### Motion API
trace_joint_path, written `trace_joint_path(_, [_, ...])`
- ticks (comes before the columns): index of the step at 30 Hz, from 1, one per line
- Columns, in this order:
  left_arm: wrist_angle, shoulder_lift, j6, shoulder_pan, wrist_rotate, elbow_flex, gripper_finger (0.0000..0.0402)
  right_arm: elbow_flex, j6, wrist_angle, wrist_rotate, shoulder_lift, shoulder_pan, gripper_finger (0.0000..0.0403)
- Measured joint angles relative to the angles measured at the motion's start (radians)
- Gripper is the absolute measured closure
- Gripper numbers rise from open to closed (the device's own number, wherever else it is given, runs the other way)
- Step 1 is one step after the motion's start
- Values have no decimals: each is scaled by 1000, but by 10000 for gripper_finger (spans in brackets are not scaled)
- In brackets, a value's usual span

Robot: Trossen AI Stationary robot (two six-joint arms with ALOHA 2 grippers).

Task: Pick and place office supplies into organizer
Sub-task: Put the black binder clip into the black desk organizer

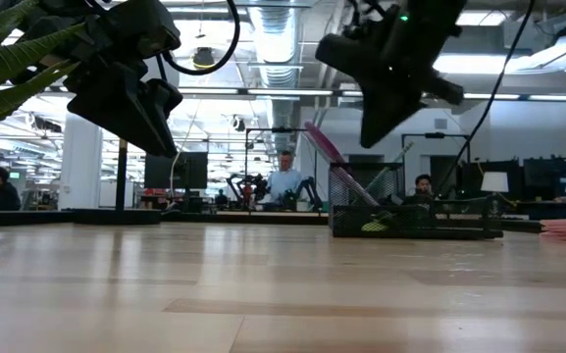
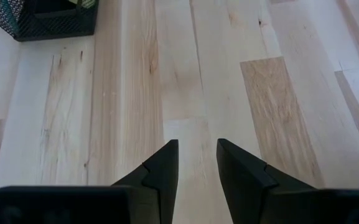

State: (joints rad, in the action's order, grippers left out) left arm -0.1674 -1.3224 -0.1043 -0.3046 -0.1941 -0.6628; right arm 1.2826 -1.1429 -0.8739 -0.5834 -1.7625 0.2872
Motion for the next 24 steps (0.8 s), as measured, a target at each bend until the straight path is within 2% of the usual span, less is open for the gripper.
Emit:
trace_joint_path(3, [4,0,0,0,1,0,297,-2,-66,-51,6,-24,7,403])
trace_joint_path(8, [0,0,-6,0,2,0,297,-2,-83,-20,62,-43,26,403])
trace_joint_path(11, [-6,0,-12,0,2,0,297,3,-98,-23,129,-32,101,403])
trace_joint_path(14, [17,0,-12,0,3,0,297,36,-171,-29,145,-13,196,403])
trace_joint_path(20, [190,0,79,-13,161,0,297,54,-471,-13,173,-26,397,403])
trace_joint_path(24, [301,-3,197,-59,157,0,297,54,-752,-78,132,-36,516,403])
